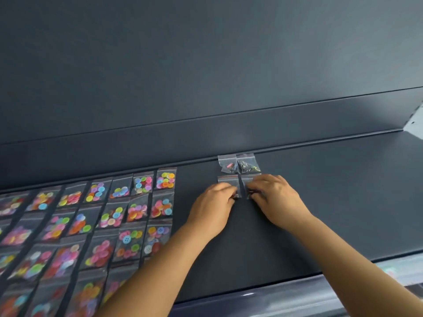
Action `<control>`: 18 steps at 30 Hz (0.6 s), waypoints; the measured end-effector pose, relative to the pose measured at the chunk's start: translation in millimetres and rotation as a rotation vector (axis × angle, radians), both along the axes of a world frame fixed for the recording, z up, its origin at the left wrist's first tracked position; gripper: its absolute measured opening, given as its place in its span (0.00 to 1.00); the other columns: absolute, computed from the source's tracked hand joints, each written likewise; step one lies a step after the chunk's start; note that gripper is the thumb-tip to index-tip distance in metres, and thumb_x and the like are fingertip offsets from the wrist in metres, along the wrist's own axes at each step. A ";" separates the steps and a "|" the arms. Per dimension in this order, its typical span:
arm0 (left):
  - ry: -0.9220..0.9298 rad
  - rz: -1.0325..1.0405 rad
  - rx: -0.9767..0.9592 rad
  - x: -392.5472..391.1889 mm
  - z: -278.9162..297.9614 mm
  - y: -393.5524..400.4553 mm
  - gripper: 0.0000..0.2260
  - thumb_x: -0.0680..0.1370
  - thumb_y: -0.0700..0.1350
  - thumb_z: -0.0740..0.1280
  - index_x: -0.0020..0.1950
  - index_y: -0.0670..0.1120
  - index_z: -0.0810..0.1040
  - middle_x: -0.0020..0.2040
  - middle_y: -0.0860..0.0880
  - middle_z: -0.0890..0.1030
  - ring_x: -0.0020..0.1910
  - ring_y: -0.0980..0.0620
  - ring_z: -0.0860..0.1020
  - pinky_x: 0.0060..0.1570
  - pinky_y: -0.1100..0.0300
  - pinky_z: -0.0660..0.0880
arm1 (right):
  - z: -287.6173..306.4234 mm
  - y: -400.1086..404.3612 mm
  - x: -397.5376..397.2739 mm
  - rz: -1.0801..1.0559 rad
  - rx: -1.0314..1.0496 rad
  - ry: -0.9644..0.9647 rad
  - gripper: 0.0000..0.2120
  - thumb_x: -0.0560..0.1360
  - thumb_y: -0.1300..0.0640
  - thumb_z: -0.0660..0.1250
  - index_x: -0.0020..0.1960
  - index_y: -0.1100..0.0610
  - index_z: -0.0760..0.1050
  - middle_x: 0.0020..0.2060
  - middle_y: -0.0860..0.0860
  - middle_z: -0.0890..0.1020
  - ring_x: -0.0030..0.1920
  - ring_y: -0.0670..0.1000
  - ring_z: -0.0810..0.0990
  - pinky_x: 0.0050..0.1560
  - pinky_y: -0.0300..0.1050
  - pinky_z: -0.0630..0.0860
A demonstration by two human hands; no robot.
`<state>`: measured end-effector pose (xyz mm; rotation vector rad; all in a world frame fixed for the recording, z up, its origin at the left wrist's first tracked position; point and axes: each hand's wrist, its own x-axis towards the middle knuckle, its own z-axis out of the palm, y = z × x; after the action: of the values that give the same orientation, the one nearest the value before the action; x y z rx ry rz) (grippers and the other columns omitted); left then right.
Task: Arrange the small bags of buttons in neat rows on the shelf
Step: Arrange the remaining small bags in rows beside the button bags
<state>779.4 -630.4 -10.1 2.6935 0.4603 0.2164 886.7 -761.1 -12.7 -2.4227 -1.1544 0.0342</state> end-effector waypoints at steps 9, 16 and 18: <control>0.015 -0.008 -0.011 5.4 0.9 -7.4 0.19 0.81 0.41 0.59 0.73 0.46 0.67 0.72 0.51 0.69 0.70 0.52 0.66 0.66 0.59 0.65 | 0.0 -3.5 2.1 -0.064 -0.071 -0.047 0.13 0.79 0.58 0.58 0.59 0.52 0.78 0.58 0.47 0.78 0.59 0.52 0.72 0.51 0.41 0.70; 0.040 0.004 0.005 3.7 0.7 -12.1 0.19 0.81 0.42 0.59 0.73 0.46 0.66 0.72 0.51 0.68 0.70 0.51 0.66 0.65 0.59 0.65 | 4.4 -3.1 1.5 -0.054 -0.121 -0.047 0.11 0.78 0.55 0.59 0.56 0.53 0.77 0.56 0.48 0.78 0.57 0.52 0.73 0.51 0.42 0.70; 0.035 0.016 0.030 2.2 3.5 -13.6 0.20 0.81 0.43 0.60 0.73 0.45 0.66 0.71 0.50 0.69 0.70 0.50 0.67 0.66 0.58 0.65 | 6.8 -2.5 -0.7 -0.049 -0.128 -0.070 0.11 0.78 0.53 0.59 0.57 0.53 0.76 0.58 0.48 0.77 0.59 0.52 0.72 0.55 0.42 0.69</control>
<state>781.5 -644.0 -6.6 2.7281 0.4926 0.1823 885.9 -763.6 -5.9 -2.5823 -1.1549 0.0078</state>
